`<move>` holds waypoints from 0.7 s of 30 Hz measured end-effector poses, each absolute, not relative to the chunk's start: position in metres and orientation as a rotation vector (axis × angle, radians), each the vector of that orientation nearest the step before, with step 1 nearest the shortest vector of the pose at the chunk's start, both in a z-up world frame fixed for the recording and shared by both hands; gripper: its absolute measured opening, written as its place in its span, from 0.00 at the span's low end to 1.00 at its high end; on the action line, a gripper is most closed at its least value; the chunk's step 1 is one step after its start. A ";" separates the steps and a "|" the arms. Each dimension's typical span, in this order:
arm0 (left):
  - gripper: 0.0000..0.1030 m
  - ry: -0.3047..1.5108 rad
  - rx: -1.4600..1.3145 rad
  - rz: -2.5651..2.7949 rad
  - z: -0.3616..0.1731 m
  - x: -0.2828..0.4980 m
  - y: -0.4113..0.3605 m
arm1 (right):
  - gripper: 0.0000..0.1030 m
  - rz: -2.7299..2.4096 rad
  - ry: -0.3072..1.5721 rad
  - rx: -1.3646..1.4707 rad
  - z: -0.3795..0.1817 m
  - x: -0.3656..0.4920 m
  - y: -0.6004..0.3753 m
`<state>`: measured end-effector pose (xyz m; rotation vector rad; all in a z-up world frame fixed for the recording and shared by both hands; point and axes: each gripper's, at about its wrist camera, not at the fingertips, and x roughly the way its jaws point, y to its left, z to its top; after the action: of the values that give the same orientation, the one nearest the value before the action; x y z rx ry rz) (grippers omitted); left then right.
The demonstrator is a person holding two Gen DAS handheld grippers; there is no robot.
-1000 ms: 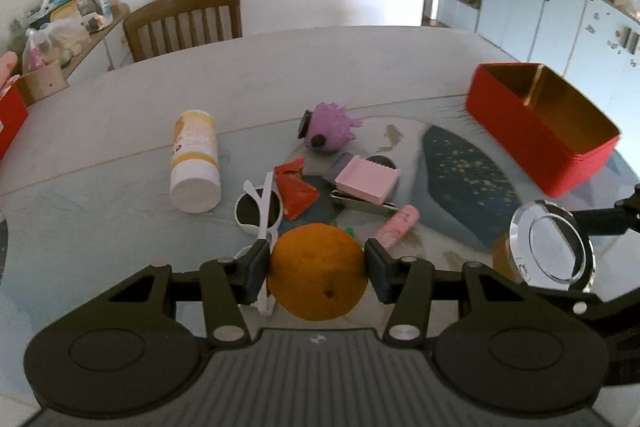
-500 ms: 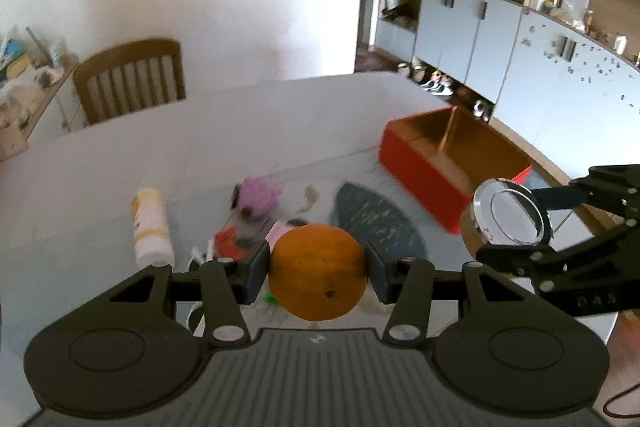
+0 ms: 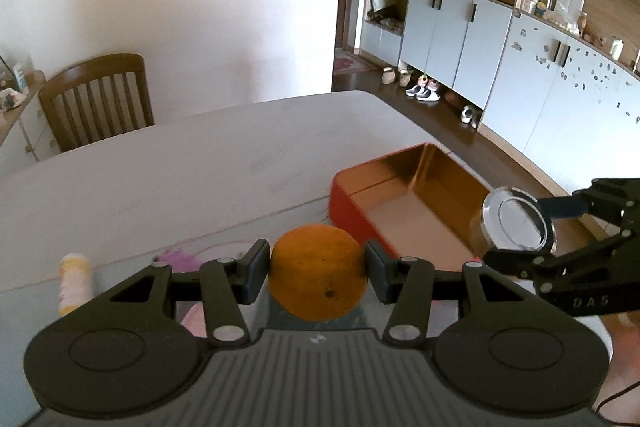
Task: Organize rigid objects
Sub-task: 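Lower the orange into the red box with the left tool while the right tool lowers the compact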
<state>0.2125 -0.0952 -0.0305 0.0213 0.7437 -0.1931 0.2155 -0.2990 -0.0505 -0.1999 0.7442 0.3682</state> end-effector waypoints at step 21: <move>0.49 0.867 0.069 -0.133 -0.097 0.359 -0.203 | 0.73 0.531 0.847 -0.373 -0.111 0.313 -0.336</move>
<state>0.3587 -0.2034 -0.0971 0.0686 0.8668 -0.1326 0.3130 -0.3360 -0.1115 -0.3733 0.8465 0.5314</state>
